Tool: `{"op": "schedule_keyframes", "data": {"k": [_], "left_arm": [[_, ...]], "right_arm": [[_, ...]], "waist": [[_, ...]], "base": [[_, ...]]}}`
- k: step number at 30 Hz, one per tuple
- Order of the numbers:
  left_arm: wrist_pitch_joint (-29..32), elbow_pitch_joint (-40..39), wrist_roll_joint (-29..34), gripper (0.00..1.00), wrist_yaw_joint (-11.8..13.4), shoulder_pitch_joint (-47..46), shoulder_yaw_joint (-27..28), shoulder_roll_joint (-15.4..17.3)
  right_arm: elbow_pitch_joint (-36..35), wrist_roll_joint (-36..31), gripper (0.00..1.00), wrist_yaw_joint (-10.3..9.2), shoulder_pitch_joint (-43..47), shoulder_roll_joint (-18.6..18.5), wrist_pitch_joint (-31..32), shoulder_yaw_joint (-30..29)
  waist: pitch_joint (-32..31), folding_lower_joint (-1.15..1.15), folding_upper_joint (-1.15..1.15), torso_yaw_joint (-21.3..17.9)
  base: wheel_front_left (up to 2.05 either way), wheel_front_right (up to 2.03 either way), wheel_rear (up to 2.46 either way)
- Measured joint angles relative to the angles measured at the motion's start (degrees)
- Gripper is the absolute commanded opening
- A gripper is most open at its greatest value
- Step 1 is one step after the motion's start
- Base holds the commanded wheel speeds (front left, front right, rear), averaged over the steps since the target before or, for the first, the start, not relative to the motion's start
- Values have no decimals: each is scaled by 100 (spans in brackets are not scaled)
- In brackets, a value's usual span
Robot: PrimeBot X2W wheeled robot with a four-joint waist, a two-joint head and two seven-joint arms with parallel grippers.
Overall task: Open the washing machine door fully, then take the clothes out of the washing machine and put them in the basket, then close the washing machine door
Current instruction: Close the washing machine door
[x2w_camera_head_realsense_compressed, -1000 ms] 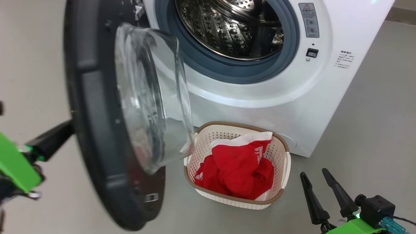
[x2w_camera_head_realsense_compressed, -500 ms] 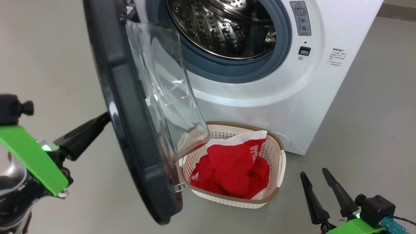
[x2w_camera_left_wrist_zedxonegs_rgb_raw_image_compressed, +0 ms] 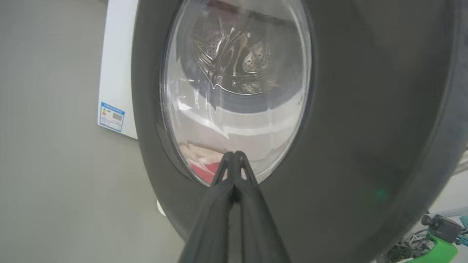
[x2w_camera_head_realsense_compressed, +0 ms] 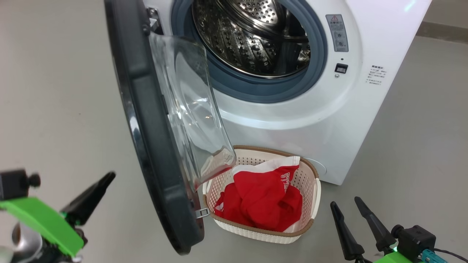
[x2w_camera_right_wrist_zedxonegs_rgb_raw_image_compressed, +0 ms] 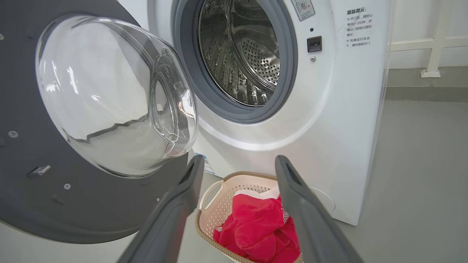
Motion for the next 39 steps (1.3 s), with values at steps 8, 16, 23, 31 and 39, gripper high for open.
{"op": "schedule_keyframes", "data": {"k": [8, 16, 23, 31, 39], "left_arm": [[-913, 725, -96, 8, -1, 670, -73, -353], [-1696, 1276, -15, 45, -1, 1106, -236, -610], [-2353, 2025, 257, 100, -1, 1187, -539, -894], [-2649, 2586, 966, 100, -1, 1188, -400, -1272], [-2655, 2175, 3348, 100, -2, 1341, 1371, -2184]], "right_arm": [[22, 48, 100, 0, 0, -22, 0, 170], [36, 49, 100, 0, 1, -41, 0, 180], [56, 49, 100, 0, 1, -44, 0, 192], [71, 67, 100, 0, -1, -77, 0, 188], [45, 67, 100, 0, -1, -102, 0, 93]], "waist": [[-141, 0, 0, 91], [-156, 0, 0, 155], [-172, 0, 0, 202], [-209, 0, 0, 179], [-249, 0, 0, 148]], "base": [[0, 0, 0], [0, 0, 0], [0, 0, 0], [0, 0, 0], [0, 0, 0]]}}
